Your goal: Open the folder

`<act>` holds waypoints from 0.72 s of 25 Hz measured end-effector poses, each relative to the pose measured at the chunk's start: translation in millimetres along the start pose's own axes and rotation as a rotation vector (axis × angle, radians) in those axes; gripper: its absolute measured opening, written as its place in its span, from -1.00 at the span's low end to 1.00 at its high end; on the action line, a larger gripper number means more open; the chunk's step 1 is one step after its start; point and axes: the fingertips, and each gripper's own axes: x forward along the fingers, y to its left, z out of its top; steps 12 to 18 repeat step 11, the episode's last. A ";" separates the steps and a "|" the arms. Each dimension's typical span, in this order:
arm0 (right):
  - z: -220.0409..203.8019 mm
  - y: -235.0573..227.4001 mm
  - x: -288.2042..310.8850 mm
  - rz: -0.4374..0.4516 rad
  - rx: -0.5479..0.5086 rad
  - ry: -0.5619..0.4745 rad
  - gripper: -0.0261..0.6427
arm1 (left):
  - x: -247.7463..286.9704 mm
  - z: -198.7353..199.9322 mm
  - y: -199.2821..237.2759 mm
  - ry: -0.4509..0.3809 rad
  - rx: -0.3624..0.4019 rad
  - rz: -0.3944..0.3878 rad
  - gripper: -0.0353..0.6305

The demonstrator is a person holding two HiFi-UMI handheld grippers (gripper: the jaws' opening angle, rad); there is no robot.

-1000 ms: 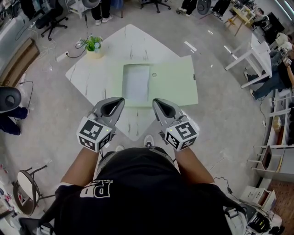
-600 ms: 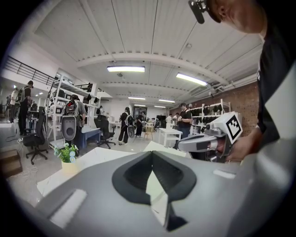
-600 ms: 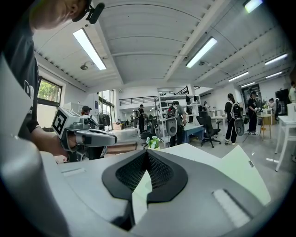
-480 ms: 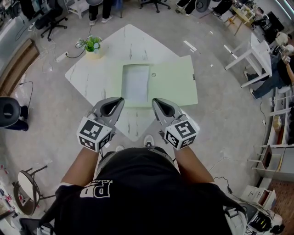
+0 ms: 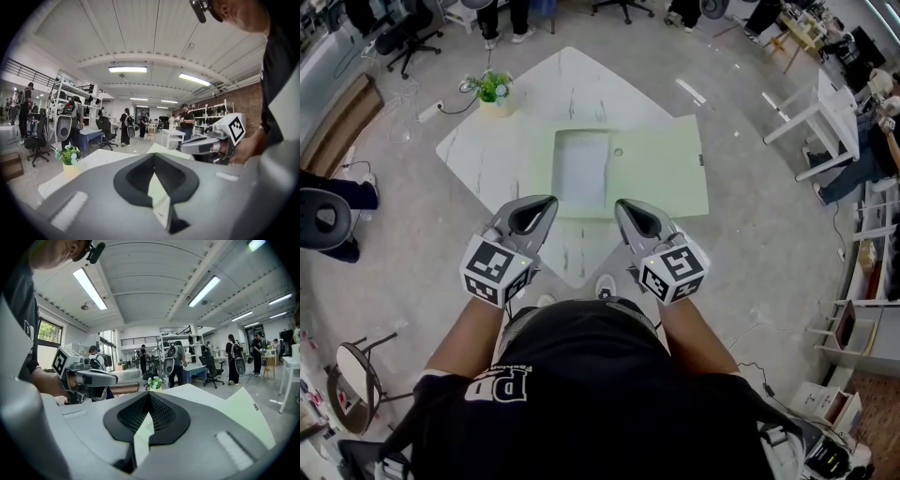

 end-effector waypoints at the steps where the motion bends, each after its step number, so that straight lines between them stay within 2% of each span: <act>1: -0.3 -0.3 1.1 0.001 0.000 0.001 -0.92 | 0.0 -0.9 1.0 0.003 -0.002 0.002 -0.72; 18: -0.1 -3.1 6.1 0.009 0.003 0.005 -0.92 | 2.6 1.5 5.5 0.004 0.000 0.012 -0.72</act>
